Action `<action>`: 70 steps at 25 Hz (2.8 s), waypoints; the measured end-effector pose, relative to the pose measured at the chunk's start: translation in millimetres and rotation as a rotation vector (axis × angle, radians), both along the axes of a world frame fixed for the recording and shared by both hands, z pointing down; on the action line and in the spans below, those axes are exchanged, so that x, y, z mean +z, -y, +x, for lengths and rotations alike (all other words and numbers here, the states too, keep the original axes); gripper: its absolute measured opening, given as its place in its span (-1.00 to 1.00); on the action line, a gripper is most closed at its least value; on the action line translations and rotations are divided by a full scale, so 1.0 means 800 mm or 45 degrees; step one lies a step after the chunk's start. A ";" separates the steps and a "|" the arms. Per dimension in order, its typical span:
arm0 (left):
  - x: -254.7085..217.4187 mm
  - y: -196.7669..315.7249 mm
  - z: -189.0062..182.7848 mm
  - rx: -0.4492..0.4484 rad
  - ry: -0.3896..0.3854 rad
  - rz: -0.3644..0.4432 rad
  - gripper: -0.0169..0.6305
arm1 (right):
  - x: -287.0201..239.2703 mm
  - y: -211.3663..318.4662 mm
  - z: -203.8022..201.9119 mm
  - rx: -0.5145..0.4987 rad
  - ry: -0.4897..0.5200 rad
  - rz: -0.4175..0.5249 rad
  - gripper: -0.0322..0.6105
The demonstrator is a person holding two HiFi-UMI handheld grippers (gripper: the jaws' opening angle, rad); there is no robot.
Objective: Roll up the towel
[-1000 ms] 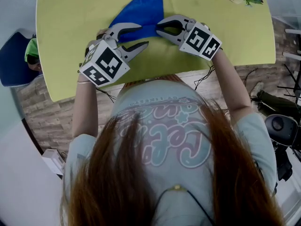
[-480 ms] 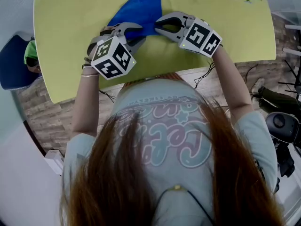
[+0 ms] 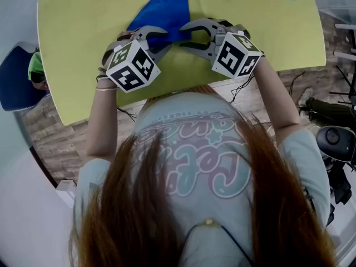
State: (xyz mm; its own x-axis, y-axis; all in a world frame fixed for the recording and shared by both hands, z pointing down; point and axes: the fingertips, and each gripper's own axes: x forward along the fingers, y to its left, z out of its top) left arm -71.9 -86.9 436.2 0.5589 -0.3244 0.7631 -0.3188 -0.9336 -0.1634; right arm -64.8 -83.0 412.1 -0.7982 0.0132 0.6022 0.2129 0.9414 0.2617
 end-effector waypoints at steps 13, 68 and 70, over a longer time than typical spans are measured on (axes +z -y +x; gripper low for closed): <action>-0.008 -0.002 -0.014 0.011 -0.005 0.112 -0.65 | 0.024 0.011 0.007 0.057 -0.066 0.119 -0.57; -0.006 0.009 -0.042 -0.165 -0.124 -0.289 -0.83 | 0.017 0.041 0.025 0.364 -0.034 -0.669 -0.54; -0.006 0.012 -0.043 -0.168 -0.112 -0.260 -0.82 | 0.016 0.044 0.025 0.376 -0.017 -0.628 -0.53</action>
State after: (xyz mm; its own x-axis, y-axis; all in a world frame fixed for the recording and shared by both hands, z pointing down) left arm -106.4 -96.1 431.5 0.5891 -0.2430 0.7707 -0.4450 -0.8936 0.0584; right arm -44.8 -117.9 424.9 -0.8031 0.0727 0.5913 -0.0775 0.9713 -0.2247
